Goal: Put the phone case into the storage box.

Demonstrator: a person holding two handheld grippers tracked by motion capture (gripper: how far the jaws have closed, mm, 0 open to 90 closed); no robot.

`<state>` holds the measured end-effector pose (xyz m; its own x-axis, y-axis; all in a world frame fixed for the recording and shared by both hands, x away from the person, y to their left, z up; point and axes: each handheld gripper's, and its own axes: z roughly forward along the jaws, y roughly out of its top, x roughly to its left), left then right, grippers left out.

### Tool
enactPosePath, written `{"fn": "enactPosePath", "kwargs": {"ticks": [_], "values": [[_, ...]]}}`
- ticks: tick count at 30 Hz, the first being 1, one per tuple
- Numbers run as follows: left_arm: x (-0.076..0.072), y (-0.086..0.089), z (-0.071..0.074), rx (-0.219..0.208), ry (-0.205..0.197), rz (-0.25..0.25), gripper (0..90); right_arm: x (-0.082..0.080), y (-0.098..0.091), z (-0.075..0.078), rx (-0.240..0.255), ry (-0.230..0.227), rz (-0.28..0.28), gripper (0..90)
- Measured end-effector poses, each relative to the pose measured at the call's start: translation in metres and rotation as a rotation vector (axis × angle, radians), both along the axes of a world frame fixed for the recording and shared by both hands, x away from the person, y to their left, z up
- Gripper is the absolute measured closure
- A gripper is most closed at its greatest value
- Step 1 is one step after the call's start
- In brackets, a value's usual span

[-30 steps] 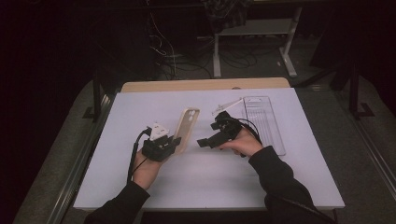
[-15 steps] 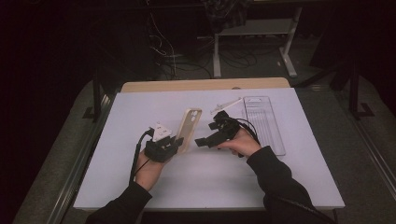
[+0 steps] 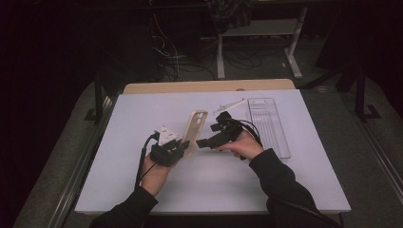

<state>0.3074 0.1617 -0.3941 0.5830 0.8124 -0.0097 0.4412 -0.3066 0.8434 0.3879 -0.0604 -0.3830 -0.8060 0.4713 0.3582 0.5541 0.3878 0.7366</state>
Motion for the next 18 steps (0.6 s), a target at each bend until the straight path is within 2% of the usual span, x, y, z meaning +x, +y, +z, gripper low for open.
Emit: {"fn": "enactPosePath", "kwargs": {"ticks": [7, 9, 10, 12, 16, 18], "values": [[-0.0007, -0.0026, -0.0008, 0.001, 0.008, -0.008, 79.8, 0.0004, 0.0025, 0.0005, 0.026, 0.013, -0.006, 0.0], [-0.0013, -0.0048, -0.0013, -0.018, 0.003, -0.002, 79.8, 0.0008, 0.0029, 0.0008, 0.029, 0.022, -0.01, 0.0], [-0.0017, -0.0047, -0.0007, -0.007, 0.006, -0.007, 79.8, 0.002, 0.0024, 0.0, 0.018, 0.009, -0.009, 0.0], [-0.0024, -0.0051, -0.0005, 0.004, 0.009, -0.013, 79.9, 0.0023, 0.0025, -0.0002, 0.028, 0.015, -0.014, 0.0], [-0.0034, -0.008, -0.0013, 0.0, 0.003, -0.017, 79.8, 0.0035, 0.0022, -0.0005, 0.037, 0.016, -0.016, 0.0], [-0.0038, -0.0089, -0.0012, 0.0, 0.003, -0.018, 79.8, 0.003, 0.0028, 0.0002, 0.051, 0.036, -0.03, 0.0]]}}
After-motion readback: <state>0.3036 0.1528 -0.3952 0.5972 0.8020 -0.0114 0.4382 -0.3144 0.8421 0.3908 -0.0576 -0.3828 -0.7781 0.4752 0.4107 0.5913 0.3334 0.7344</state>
